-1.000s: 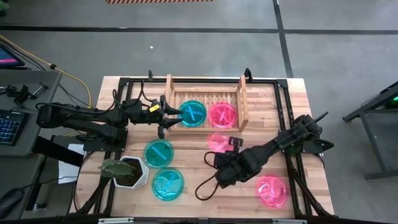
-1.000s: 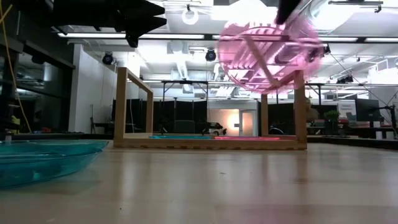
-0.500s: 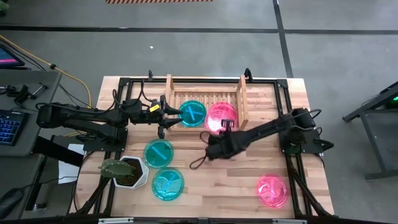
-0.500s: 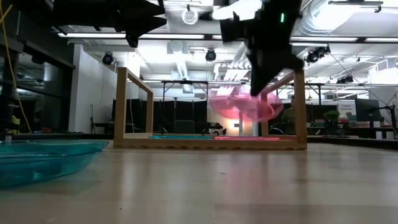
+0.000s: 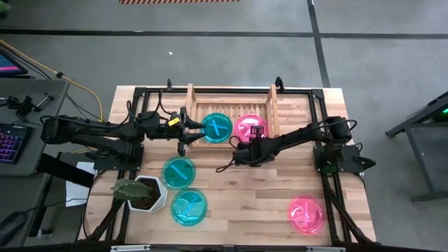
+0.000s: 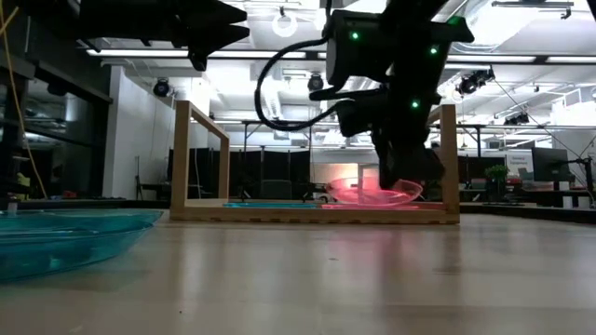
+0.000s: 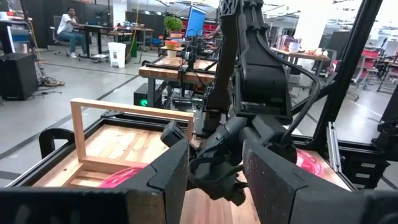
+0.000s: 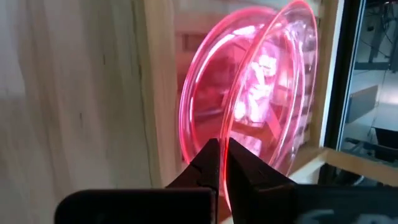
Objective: Place and stack plates onto a shelf
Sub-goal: Stack the pink plate on top of the pink plates on the shelf
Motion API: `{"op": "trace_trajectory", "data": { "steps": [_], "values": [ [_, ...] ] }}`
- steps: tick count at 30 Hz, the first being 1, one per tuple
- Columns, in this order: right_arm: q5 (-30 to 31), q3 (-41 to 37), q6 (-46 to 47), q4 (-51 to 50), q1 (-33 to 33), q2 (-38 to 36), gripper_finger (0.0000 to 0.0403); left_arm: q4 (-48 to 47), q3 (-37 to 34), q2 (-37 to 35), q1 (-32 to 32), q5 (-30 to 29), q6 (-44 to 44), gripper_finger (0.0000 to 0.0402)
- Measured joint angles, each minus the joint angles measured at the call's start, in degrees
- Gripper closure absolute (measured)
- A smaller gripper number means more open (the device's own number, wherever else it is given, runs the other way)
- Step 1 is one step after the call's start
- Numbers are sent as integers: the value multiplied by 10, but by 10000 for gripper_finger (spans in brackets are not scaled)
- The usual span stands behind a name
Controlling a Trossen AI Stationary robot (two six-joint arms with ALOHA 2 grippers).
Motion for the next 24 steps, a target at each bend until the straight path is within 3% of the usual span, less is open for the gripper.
{"op": "trace_trajectory", "data": {
  "steps": [16, 24],
  "values": [
    [-40, 0, 0, 22, -17, 0, 394, 0, 0, 0, 0, -2, 0, 261],
    [-15, 0, 0, 0, -17, 0, 296, 0, 0, 0, 0, -2, 0, 261]
  ]
}}
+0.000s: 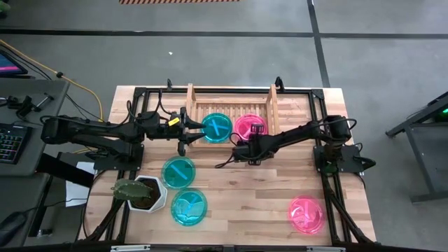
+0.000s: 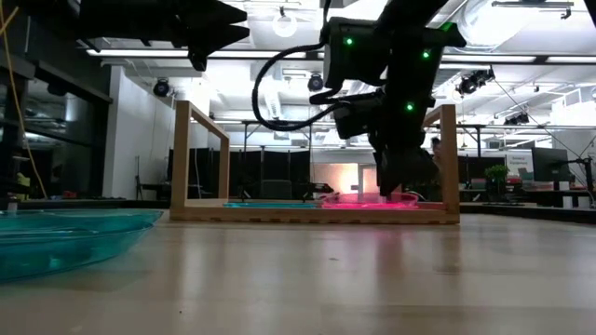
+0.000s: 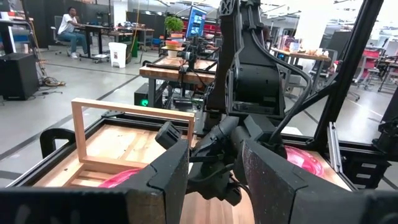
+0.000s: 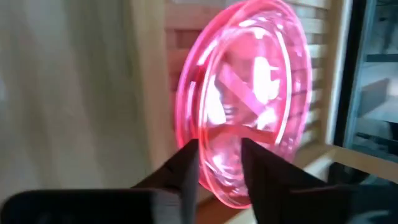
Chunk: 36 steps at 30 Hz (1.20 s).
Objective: Place and stack plates onto a shelf
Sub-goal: Stack the pink plate on top of the pink plates on the shelf, then stack the blue plate on top of the blue plates on the shelf
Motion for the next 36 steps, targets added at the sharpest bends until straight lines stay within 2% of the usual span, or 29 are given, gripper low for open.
{"op": "trace_trajectory", "data": {
  "steps": [5, 9, 16, 20, 27, 32, 34, 36],
  "values": [
    [12, 1, 11, -11, 1, 0, 233, 0, 0, 0, 0, 0, 0, 261],
    [-2, 1, 11, -4, 14, 0, 206, 0, 0, 0, 0, 0, 4, 261],
    [24, 1, 7, -37, 55, -3, 199, 0, 0, 0, 0, 0, 5, 261],
    [27, 1, 56, -67, 84, -17, 198, -1, 0, 0, 0, 0, 5, 261],
    [27, -3, 134, -57, 154, -79, 198, -1, 0, 0, 0, 0, 5, 261],
    [26, -100, 192, 57, 193, -175, 198, -1, 0, 0, 0, 0, 0, 261],
    [21, -165, 221, 140, 204, -223, 198, -1, 0, 0, 0, 1, 0, 261],
    [1, -228, 223, 267, 210, -266, 198, -1, 0, 0, 0, 1, 0, 261]
  ]
}}
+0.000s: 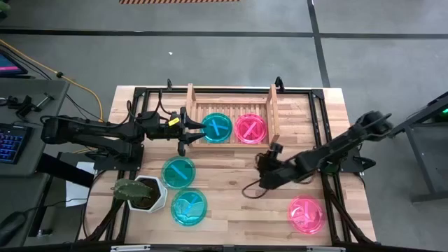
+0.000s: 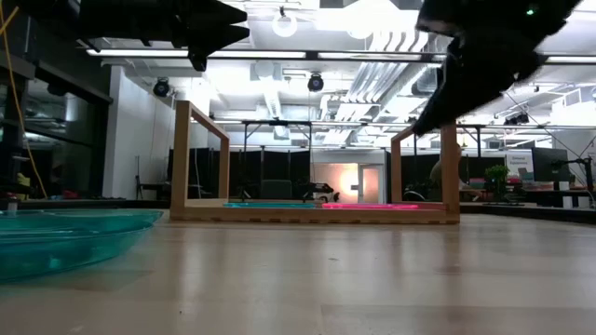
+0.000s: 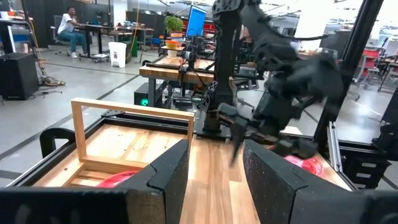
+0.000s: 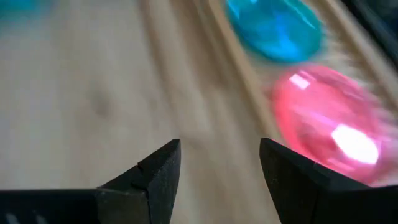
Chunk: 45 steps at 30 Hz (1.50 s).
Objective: Place and stack plates onto a shelf
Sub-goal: Stack the blue plate on top of the blue plates on the shelf
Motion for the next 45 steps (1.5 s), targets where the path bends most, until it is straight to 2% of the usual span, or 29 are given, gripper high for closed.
{"op": "trace_trajectory", "data": {
  "steps": [2, 5, 7, 9, 12, 15, 26, 29, 31, 35, 38, 43, 45],
  "values": [
    [-30, -54, -35, 169, -1, -34, 198, 2, 0, 0, 0, 0, 3, 261],
    [-87, -107, -140, 410, -14, -61, 198, 4, 0, 0, 0, 0, 9, 261],
    [-112, -124, -207, 520, -25, -66, 198, 4, 0, 0, 0, 0, 10, 261],
    [-133, -126, -267, 586, -37, -67, 198, 4, 0, 0, 0, 0, 10, 261],
    [-156, -110, -341, 601, -54, -66, 198, 1, 0, 0, 0, 0, 11, 261],
    [-153, -91, -373, 590, -69, -66, 198, 1, 0, 0, 0, 0, 11, 261],
    [-149, -86, -372, 529, -87, -66, 198, -17, 0, 0, 0, 0, -3, 261],
    [-149, -86, -373, 527, -87, -68, 198, -4, 0, 7, -3, 0, -56, 261],
    [-142, -86, -373, 528, -87, -76, 198, 11, 1, 18, -16, 0, -83, 261],
    [-117, -86, -373, 531, -86, -102, 198, -5, 36, 64, -57, 1, -49, 261],
    [-115, -86, -372, 527, -84, -122, 198, -114, 99, 111, -84, 10, -10, 261],
    [-118, -85, -373, 511, -74, -132, 198, -496, 255, 197, -105, 23, 15, 261],
    [-119, -85, -373, 506, -72, -132, 198, -598, 303, 233, -116, 22, 40, 261]
  ]
}}
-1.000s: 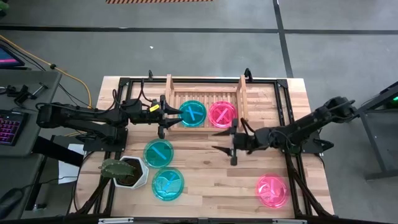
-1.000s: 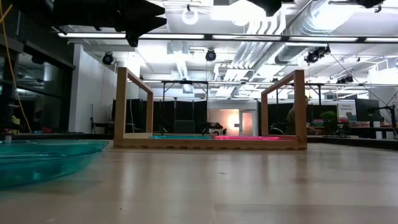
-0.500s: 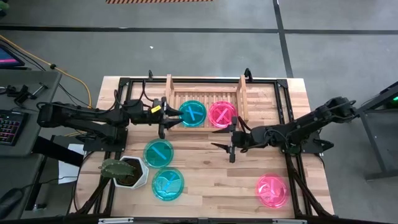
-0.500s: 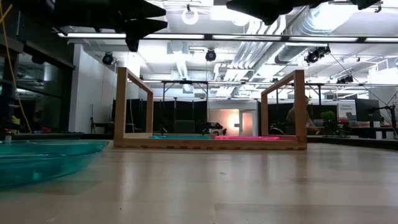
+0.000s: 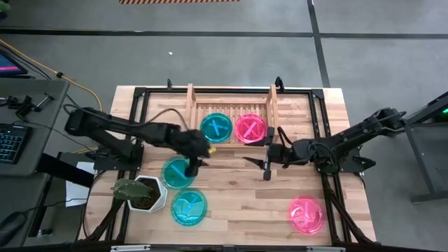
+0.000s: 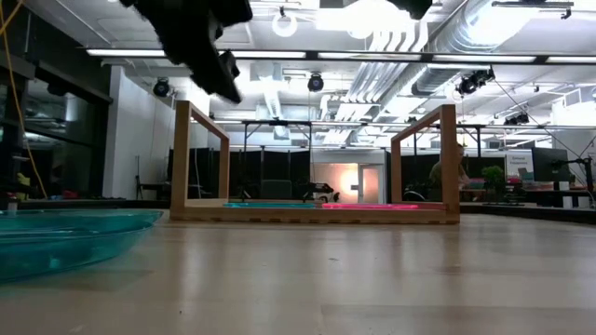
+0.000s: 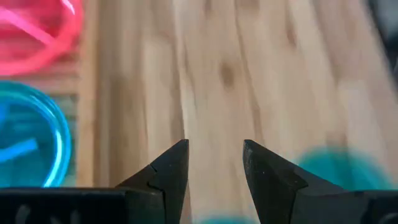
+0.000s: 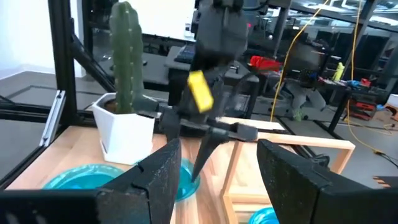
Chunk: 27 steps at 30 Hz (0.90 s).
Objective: Place and stack plates onto a shelf
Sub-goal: Stack the blue plate on top of the blue plates on the shelf
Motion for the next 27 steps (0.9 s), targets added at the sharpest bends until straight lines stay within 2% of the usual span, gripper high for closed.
{"op": "trace_trajectory", "data": {
  "steps": [3, 12, 17, 23, 27],
  "values": [
    [0, 0, 0, -5, 1, 0, 198, -73, 50, 45, -21, 0, 60, 261],
    [0, 0, 0, -26, 1, 0, 198, -80, 75, 129, -73, -8, 287, 261],
    [0, 0, 0, -38, 1, 0, 198, -97, 75, 170, -81, -36, 319, 261],
    [0, 0, 0, -47, 1, 0, 198, -175, 75, 205, -81, -58, 374, 261],
    [0, 0, 0, -48, 1, 0, 198, -197, 75, 219, -81, -101, 413, 261]
  ]
}}
